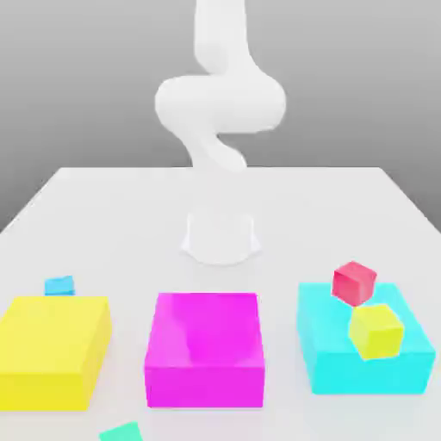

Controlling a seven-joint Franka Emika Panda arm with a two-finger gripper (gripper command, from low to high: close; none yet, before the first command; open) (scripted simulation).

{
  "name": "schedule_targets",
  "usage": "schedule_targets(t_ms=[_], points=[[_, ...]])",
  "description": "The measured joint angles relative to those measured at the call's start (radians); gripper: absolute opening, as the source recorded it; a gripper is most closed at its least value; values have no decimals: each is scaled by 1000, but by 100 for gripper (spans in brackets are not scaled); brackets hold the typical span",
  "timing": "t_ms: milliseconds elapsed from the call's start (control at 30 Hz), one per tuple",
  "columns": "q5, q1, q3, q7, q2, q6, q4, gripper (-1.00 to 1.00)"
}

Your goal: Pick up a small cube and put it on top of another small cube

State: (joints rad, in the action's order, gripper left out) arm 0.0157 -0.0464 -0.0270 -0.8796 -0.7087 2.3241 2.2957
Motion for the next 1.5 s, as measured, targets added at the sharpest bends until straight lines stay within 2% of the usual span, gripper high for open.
schedule_targets(t_ms=[333,633,800,1000,1133,1167,1367,1500], points=[[85,-157,-85,-337,369,97,-18,0],[149,-228,-82,-626,695,183,-33,0],[135,-240,-64,-754,871,235,-40,0],[59,-255,-50,-858,1075,305,-48,0],[61,-248,-36,-880,1220,407,-75,0],[64,-246,-33,-883,1244,425,-80,-100],[65,-245,-31,-884,1255,436,-83,-100],[50,-255,-44,-874,1153,356,-60,-100]])
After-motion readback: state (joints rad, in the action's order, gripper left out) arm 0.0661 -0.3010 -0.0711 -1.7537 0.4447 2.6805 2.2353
